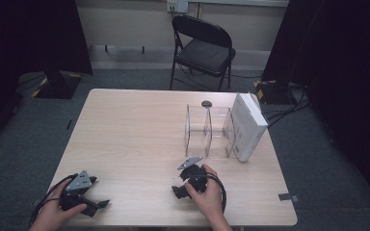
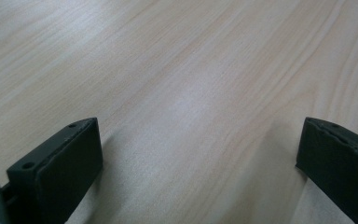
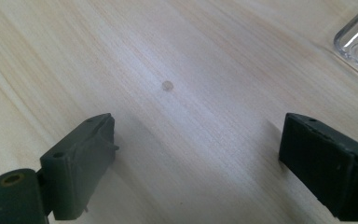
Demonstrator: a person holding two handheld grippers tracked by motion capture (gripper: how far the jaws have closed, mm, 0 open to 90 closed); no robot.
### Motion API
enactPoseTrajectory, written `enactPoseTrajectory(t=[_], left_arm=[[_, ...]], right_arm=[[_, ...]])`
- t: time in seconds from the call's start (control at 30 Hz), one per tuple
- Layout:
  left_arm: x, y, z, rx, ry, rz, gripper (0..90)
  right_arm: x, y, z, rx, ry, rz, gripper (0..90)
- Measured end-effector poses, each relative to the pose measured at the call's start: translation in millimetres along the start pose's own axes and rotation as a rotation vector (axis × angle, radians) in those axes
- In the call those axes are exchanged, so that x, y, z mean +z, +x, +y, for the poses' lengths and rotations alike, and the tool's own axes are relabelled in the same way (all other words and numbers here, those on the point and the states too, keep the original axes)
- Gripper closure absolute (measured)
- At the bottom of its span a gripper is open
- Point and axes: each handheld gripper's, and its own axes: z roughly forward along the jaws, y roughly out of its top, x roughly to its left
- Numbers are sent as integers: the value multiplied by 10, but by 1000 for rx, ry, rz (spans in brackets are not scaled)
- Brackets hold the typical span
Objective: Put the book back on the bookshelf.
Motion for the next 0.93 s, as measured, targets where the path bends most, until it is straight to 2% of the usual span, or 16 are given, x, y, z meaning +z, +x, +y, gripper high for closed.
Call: enactPoseTrajectory(t=[0.2, 0.37, 0.47, 0.93], left_arm=[[1, -1, 1, 1, 0, 1, 0], [3, 0, 2, 3, 1, 0, 0], [3, 0, 2, 3, 1, 0, 0], [4, 0, 3, 4, 0, 1, 0]], right_arm=[[0, -1, -99, 1, -81, -6, 96], [6, 22, -173, 32, -139, -17, 96], [18, 27, -207, 34, -175, -24, 96], [25, 19, -210, 27, -184, -19, 96]])
